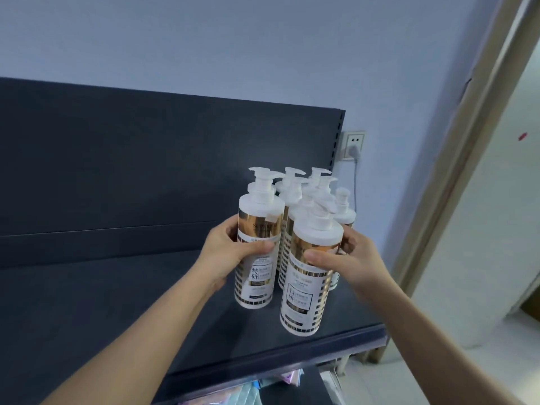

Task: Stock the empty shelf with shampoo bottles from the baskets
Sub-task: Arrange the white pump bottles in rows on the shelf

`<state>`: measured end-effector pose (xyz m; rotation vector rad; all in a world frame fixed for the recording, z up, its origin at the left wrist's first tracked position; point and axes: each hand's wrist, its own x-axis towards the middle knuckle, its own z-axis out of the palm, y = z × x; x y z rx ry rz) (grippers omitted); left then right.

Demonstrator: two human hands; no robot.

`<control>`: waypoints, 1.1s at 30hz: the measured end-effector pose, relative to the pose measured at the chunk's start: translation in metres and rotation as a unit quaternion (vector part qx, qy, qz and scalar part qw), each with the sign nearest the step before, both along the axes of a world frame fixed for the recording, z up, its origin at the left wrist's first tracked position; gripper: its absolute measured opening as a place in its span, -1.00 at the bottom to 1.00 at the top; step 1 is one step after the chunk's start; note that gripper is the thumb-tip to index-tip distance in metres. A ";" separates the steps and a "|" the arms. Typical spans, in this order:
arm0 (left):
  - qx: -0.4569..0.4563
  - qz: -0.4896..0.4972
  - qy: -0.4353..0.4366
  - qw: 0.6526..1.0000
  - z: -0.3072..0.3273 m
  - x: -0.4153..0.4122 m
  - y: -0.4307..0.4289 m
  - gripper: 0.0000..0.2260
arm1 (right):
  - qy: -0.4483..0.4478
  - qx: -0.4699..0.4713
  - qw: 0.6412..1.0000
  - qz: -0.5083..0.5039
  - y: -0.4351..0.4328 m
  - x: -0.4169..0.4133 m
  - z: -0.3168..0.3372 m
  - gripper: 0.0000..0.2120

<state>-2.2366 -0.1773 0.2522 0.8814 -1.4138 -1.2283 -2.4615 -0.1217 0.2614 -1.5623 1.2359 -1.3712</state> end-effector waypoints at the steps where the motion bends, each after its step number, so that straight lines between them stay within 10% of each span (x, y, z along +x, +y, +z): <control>1: 0.000 0.000 0.001 1.000 -0.003 -0.004 -0.005 -0.61 | 0.002 0.000 1.000 0.000 -0.004 -0.005 -0.002 -0.48; 33: 0.037 0.139 -0.080 0.986 -0.048 -0.046 -0.035 -0.53 | 0.036 0.042 0.998 0.017 -0.038 -0.082 -0.030 -0.40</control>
